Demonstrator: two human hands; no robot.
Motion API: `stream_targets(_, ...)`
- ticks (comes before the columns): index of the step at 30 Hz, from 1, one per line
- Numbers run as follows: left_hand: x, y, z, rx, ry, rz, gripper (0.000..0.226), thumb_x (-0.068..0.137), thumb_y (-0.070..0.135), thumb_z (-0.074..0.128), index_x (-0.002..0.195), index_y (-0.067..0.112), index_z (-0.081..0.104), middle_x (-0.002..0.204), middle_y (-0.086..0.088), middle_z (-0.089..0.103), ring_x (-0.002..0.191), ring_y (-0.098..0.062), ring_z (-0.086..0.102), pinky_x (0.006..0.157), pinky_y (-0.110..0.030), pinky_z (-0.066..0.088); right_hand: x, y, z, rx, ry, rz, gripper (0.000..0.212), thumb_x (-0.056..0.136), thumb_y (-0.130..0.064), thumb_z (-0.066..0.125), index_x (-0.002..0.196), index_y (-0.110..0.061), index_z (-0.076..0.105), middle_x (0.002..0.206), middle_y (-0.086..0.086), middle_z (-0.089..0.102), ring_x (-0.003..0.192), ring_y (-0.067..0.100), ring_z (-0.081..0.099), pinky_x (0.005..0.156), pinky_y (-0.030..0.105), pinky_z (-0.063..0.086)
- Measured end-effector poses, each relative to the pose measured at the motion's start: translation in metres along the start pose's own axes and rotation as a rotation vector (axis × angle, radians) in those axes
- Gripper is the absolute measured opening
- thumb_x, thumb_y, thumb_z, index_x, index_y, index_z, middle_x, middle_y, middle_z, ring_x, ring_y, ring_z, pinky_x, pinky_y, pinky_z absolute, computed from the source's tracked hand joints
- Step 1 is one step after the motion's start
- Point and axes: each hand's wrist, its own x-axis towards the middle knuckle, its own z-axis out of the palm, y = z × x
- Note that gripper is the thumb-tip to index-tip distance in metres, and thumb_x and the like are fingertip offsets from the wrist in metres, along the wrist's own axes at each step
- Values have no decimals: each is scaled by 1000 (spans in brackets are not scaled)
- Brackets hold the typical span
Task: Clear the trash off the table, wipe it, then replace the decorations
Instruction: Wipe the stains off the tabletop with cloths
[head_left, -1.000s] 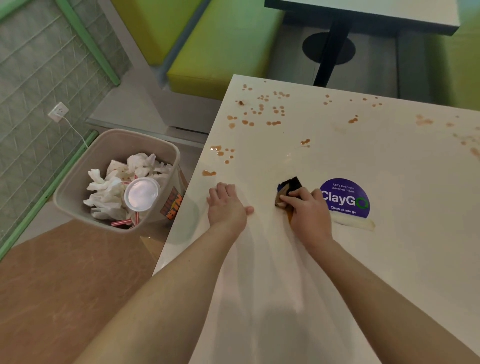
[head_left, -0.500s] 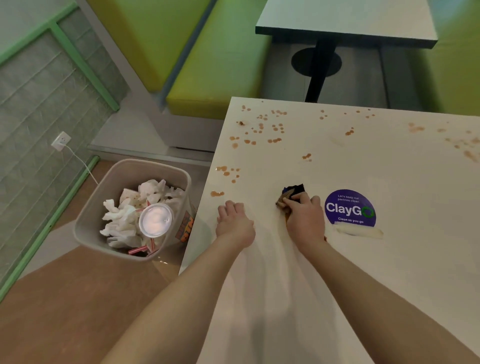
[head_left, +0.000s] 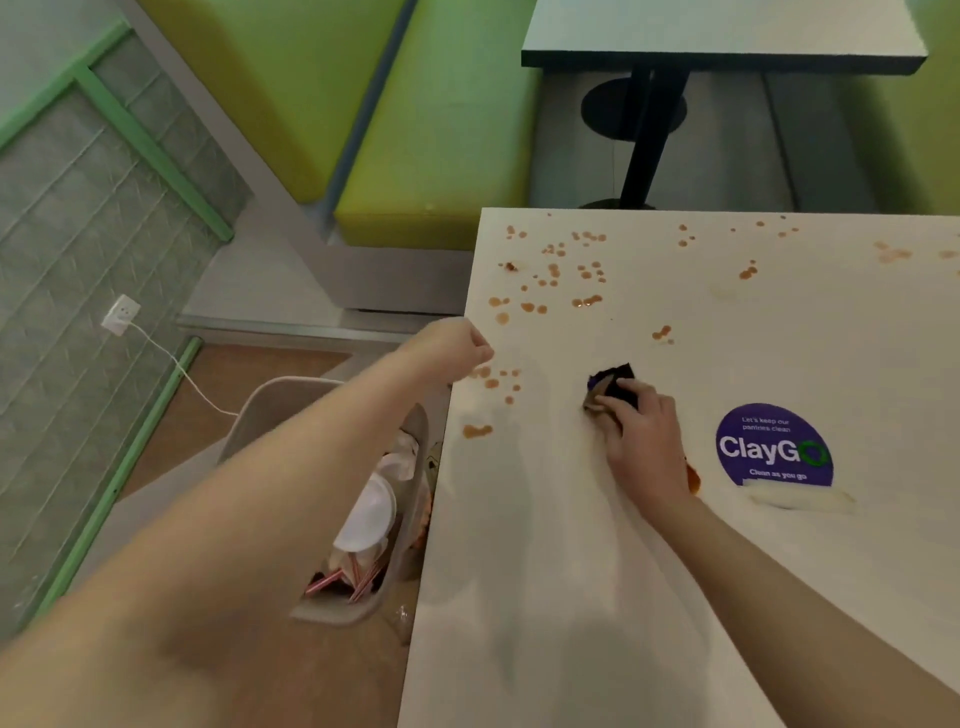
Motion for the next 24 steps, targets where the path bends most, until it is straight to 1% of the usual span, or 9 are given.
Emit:
stream_targets(3,24,-22,-9,20,-88,-92,46,99,29,55,140,10,47,114,-9,65,85,-23,60,70,-31,48,8,-24,11,-48,-12,23,28,93,-22,64,118,-10,69,127,11,56,107,30,45,92,47,47)
stream_targets(5,40,-34,-8,17,-119,-122,49,99,27,56,142,7,44,108,-9,60,85,-25,57,67,-32,48,7,-38,19,-65,-111,-94,37,95,-32,60,128,-14,64,132,8,52,113,28,44,99,42,44)
stream_targets(7,52,-40,-5,-96,-150,-141,40,99,25,55,135,8,50,105,-8,57,87,-23,58,76,-33,53,8,-41,23,-86,-209,-201,45,98,-40,50,137,-19,56,138,4,48,120,26,39,105,40,40)
stream_targets(9,63,-43,-4,-144,-228,-155,31,102,27,50,130,14,51,113,-6,63,91,-19,65,89,-37,56,19,-36,26,-97,-219,-172,50,99,-44,37,141,-20,52,142,3,47,125,23,34,108,41,38)
stream_targets(12,81,-46,1,-248,-263,-148,44,101,33,51,142,16,47,129,-4,61,99,-18,69,90,-38,57,37,-28,29,-114,-129,-63,50,102,-39,32,139,-14,54,145,6,47,137,26,30,115,42,30)
stream_targets(15,90,-47,3,-324,-257,-156,48,101,25,52,147,16,41,128,-8,62,99,-23,70,89,-40,58,46,-43,35,19,-103,37,39,104,-24,43,138,-10,55,147,5,48,143,23,29,119,31,16)
stream_targets(20,94,-54,8,-408,-293,-215,54,99,17,57,149,25,38,126,-12,64,100,-27,70,86,-35,58,35,-65,48,173,-189,-127,32,103,-18,45,130,-13,62,141,-3,55,141,15,36,117,28,23)
stream_targets(22,98,-57,10,-434,-290,-233,50,98,17,58,145,25,44,124,-11,65,98,-28,71,79,-32,60,42,-64,51,196,-142,-91,32,103,-16,46,130,-11,62,140,0,55,140,17,37,118,32,25)
stream_targets(24,102,-60,12,-422,-286,-233,44,99,18,57,142,21,48,122,-12,66,98,-28,71,82,-34,59,56,-72,57,189,-138,-54,34,103,-17,44,133,-11,59,142,1,54,141,18,36,119,36,25)
